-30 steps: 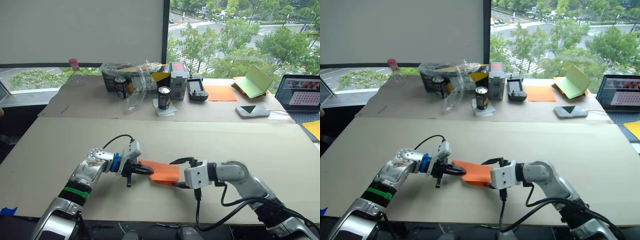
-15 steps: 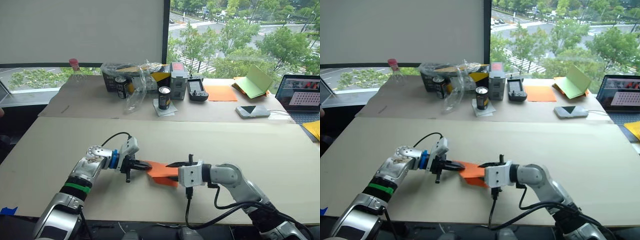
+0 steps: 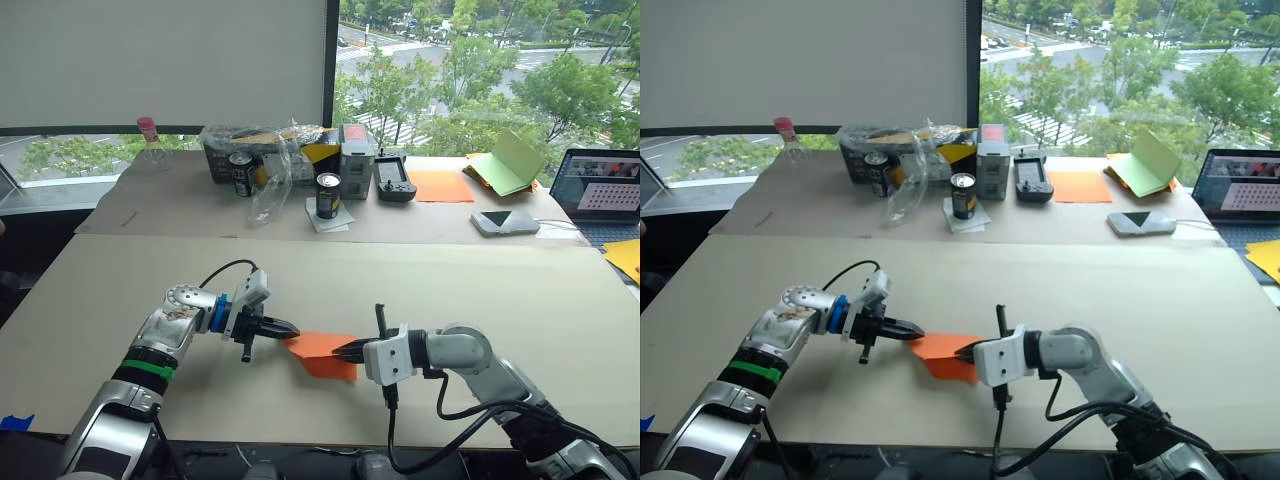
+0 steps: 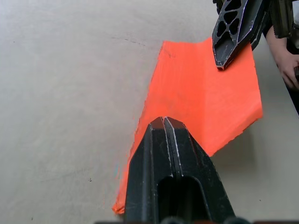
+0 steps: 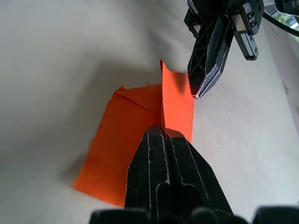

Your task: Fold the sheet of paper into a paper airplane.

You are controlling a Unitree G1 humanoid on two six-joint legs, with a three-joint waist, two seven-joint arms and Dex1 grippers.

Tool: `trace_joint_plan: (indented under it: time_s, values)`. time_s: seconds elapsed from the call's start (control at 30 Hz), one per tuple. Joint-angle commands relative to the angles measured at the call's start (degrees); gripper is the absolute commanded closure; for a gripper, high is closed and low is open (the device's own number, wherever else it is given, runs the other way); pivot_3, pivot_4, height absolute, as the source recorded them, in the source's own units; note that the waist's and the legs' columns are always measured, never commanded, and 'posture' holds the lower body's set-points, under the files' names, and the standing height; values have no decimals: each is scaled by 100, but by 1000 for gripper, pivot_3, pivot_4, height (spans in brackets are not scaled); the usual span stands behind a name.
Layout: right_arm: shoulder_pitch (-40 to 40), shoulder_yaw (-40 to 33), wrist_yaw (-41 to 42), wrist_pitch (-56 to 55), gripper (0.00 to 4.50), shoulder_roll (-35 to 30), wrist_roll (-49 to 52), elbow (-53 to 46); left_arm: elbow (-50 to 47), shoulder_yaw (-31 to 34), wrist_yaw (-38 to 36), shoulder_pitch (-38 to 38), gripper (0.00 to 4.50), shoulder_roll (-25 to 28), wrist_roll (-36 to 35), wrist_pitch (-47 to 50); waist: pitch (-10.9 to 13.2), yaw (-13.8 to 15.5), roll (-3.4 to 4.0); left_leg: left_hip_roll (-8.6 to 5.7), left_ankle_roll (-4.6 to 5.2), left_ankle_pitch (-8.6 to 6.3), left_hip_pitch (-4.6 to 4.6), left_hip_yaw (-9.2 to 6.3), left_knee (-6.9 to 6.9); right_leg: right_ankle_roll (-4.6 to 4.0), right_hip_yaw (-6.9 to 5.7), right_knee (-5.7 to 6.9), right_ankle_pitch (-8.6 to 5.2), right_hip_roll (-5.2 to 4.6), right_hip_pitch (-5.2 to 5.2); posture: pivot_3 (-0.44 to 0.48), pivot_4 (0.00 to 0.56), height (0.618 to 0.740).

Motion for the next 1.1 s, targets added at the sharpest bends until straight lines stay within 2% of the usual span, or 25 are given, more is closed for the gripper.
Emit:
trace_joint_plan:
  time_s: [0.03, 0.33, 0.5, 0.63, 0.73, 1.1]
  values:
    - [-26, -28, 83, -127, 4478, -38, 164, -98, -211, 42, -22, 61, 4500, 13, -11, -123, 0, 4, 0, 0, 0, 0, 0, 0, 0, 0, 0, 0, 0, 0, 0, 0, 150, 732]
    - [117, -19, -34, 145, 4478, 2, -24, -180, -610, -84, 290, 502, 4500, -18, 149, -51, 0, 6, 0, 0, 0, 0, 0, 0, 0, 0, 0, 1, 0, 0, 0, 0, 150, 732]
    - [360, -56, 124, 792, 4478, 54, 439, -542, -773, -198, 517, 629, 4500, -84, 295, -53, 0, 20, 0, 0, 0, 0, 3, 0, 0, 0, 1, 1, 0, -1, 4, 0, 150, 732]
    - [378, -127, 215, 1109, 3377, -48, 483, -674, -969, -282, 532, 795, 4500, -62, 286, -4, 0, 15, 0, -1, 0, 0, 4, 1, 1, 0, 1, 1, 0, -1, 6, 0, 150, 732]
    - [484, -248, 219, 1460, 2270, -133, 629, -810, -1023, -272, 544, 827, 4500, -28, 264, 28, 0, 16, 1, 0, 0, 0, 6, 0, 1, 0, 1, 1, 0, -1, 6, 0, 150, 732]
    - [803, -541, 19, 1823, 2270, -99, 963, -983, -935, -252, 495, 788, 4500, -37, 228, 10, -1, 14, 0, 0, 1, 0, 7, 0, 1, 2, 1, 1, -1, -1, 7, 0, 150, 732]
